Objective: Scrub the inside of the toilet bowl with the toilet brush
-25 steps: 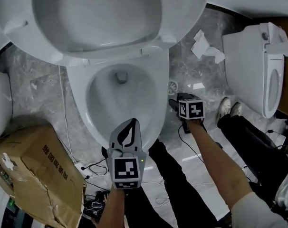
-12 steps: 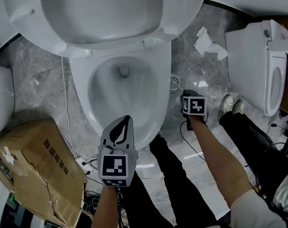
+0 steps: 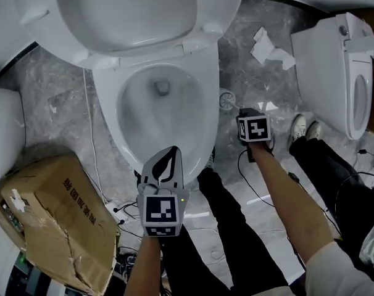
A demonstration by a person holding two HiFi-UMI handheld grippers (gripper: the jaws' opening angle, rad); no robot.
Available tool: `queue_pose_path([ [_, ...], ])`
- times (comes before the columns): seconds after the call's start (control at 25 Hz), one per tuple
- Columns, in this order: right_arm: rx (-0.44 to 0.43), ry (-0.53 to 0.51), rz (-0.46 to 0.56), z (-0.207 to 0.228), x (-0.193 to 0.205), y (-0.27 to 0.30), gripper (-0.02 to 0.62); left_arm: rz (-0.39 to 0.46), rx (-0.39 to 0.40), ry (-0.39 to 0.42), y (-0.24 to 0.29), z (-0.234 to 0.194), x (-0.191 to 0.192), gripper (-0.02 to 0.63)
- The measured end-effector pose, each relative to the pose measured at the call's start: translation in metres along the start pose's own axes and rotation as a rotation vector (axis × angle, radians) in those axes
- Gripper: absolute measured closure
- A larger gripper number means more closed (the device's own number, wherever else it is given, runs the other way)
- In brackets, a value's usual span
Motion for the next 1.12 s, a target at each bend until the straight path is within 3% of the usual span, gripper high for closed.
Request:
queue_pose_path([
  [0.24,-0.011,0.021,0.019,-0.004,0.004,-0.040,0.362,0.017,-0.012,-0.002,-0.028,0.014,-0.014,0.577],
  [0.44,-0.002,0.087,0.053,-0.006,0.019,-0.095,0.362,0.081,-0.056,-0.095,-0.056,0.018,-0.031,0.577],
  [0.6,-0.013,0.023,0.104,-0.025,0.022,-0.138,0.360,0.091,-0.118,-0.141,-0.085,0.019,-0.040,0.577],
  [0.76,-0.039,-0.029,0.136,-0.042,0.052,-0.198,0.360,0.076,-0.136,-0.185,-0.138,0.035,-0.046,0.577],
  [1.0,-0.080,0.132,0.285,-0.051,0.053,-0.311,0.360,0.169,-0.246,-0.252,-0.197,0.040,-0.091,0.577],
  [1.12,-0.094,0.149,0.369,-0.060,0.068,-0.363,0.360,0.134,-0.273,-0.290,-0.219,0.051,-0.093,0.577],
])
Point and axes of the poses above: the fingertips, and each gripper's own axes: y forward along the fingers, z to its right, x out of its underside, the point moved 5 cm from there along -y, backward along the fingers, and after that the axes turned 2 degrees about y, right-handed, at the moved point
